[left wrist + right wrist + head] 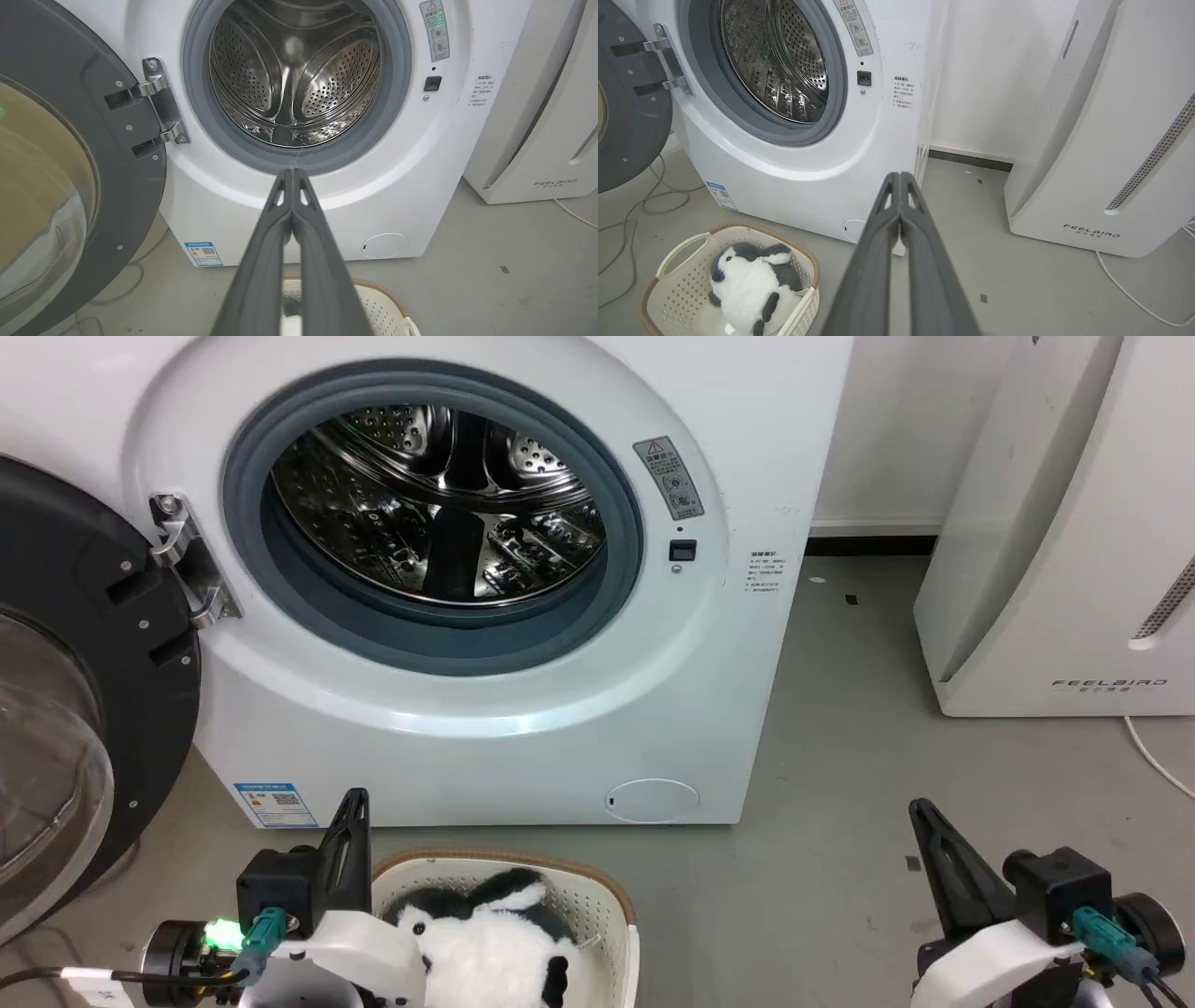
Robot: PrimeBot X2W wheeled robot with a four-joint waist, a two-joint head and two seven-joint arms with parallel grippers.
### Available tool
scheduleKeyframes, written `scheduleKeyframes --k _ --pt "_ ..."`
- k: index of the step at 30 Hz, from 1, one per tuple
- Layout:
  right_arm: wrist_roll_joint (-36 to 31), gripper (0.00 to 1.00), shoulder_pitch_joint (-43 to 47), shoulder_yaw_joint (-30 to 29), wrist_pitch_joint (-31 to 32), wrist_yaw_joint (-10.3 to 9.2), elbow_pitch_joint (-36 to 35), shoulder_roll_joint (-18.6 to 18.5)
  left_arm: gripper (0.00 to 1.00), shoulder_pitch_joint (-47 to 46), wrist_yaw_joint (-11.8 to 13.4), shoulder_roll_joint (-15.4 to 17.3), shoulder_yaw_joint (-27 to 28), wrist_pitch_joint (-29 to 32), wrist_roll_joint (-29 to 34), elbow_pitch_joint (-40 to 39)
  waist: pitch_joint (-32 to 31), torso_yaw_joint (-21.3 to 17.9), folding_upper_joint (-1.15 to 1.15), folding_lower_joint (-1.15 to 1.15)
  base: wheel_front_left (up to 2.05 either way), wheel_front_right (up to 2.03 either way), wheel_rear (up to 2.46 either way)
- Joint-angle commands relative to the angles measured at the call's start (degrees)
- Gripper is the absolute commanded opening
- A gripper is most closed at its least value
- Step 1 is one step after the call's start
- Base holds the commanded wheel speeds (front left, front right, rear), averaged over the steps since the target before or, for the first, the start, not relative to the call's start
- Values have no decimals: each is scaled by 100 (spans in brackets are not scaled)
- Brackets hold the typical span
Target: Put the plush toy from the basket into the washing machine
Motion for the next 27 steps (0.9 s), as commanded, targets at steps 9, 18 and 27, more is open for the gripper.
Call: scheduleKeyframes --k 9,18,27 --pt "10 100 3 3 -7 0 0 0 100 1 7 0 -10 -6 -3 1 1 0 0 0 0 0 0" --pt "118 100 15 -29 -127 0 -8 0 100 3 64 0 -78 -126 -56 60 41 -11 0 0 0 0 0" --pt "188 100 -18 -88 -234 -1 -72 0 100 -55 73 1 -140 -234 -110 217 176 -40 0 0 0 0 0"
